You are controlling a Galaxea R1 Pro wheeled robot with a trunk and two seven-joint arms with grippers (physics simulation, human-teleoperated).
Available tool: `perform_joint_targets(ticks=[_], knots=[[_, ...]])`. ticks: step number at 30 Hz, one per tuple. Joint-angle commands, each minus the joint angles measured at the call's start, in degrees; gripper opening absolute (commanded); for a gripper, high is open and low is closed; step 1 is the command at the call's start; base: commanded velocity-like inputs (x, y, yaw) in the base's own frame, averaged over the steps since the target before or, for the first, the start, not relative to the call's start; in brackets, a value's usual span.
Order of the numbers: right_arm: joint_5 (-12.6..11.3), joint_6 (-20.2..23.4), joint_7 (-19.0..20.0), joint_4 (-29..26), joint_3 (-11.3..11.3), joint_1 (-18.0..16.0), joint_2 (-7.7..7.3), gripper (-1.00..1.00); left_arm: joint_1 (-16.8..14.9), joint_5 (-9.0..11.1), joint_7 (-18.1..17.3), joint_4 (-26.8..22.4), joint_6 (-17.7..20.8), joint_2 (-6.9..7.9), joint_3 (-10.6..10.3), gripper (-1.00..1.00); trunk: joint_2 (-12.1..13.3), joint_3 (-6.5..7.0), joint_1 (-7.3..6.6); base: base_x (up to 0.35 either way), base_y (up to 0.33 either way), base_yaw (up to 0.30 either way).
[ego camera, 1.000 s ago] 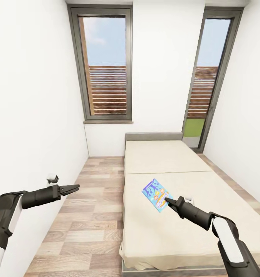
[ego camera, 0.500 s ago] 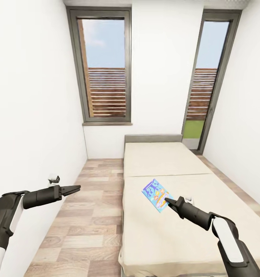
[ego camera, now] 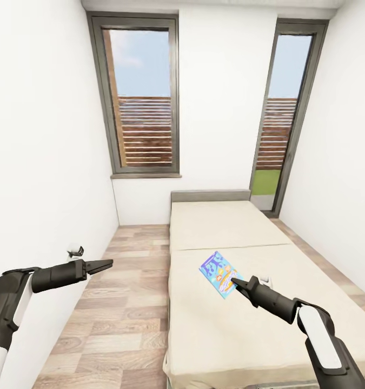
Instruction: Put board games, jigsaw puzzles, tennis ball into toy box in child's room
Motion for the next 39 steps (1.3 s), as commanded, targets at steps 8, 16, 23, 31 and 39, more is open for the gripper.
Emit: perform_joint_targets(ticks=[8,16,23,31,39], knots=[[0.5,0.2,0.6,0.2,-0.1,-0.1,-0.03,-1.00,0.0,0.0,-0.1,0.0,0.6,0.02,0.0,1.00,3.2,1.36,-1.76,0.000,0.000,-0.248],[0.5,0.2,0.6,0.2,-0.1,-0.1,-0.03,-1.00,0.0,0.1,-0.1,0.0,0.6,-0.05,-0.1,1.00,6.4,2.80,-3.51,0.000,0.000,-0.278],[0.6,0.0,0.6,0.2,-0.1,-0.1,-0.03,-1.00,0.0,0.0,-0.1,0.0,0.5,-0.17,-0.1,1.00,9.2,4.06,-5.05,0.000,0.000,-0.280],[0.6,-0.2,0.6,0.2,-0.1,-0.1,-0.05,-1.00,0.0,0.1,-0.1,0.0,0.4,-0.23,-0.1,1.00,10.8,4.84,-5.93,0.000,0.000,-0.280],[0.6,-0.2,0.7,0.2,-0.1,-0.1,-0.05,-1.00,0.0,0.1,-0.2,0.0,0.1,-0.20,0.0,1.00,10.8,5.05,-5.93,0.000,0.000,-0.280]])
